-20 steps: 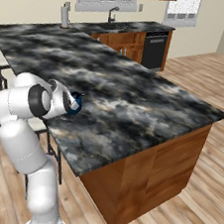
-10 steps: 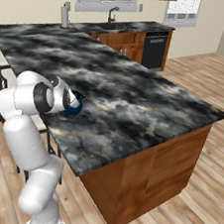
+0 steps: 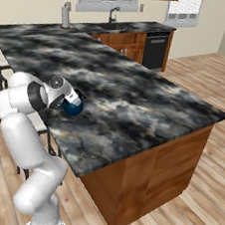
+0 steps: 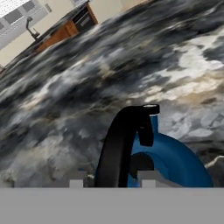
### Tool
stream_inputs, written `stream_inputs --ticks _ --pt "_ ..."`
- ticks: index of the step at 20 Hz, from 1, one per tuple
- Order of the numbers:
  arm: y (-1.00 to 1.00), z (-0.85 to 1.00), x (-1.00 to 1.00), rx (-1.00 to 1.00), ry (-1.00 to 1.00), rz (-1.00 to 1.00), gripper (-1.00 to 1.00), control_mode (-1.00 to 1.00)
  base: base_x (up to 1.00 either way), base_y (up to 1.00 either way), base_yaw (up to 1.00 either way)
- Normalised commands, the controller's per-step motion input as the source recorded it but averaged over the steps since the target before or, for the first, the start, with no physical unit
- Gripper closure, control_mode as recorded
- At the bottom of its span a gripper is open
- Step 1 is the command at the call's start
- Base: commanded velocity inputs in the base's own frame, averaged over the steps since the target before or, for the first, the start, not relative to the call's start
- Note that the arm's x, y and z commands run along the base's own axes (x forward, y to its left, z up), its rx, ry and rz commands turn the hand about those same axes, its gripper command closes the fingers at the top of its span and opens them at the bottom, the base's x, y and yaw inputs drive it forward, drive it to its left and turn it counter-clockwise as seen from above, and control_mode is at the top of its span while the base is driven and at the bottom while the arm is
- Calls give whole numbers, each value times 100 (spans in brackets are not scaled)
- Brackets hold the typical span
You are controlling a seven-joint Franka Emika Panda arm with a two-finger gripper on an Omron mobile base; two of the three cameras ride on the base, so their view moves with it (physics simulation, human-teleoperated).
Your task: The kettle is done boiling. Turn off the stove, then wait for 300 timesteps before moving the kettle to the dining table.
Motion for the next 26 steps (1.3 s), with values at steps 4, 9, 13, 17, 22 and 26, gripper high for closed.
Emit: stream_inputs --ticks 4,9,13,17,22,26 --pt "0 0 0 0 0 0 -100 -100 0 0 0" --pt "4 1 2 0 0 0 -100 -100 0 0 0" --pt "4 6 16 0 0 2 -100 -100 0 0 0" --pt "1 14 33 0 4 5 -100 -100 0 0 0" --pt "1 16 34 0 6 6 -100 -100 0 0 0" --pt "3 9 22 0 6 6 -100 -100 0 0 0"
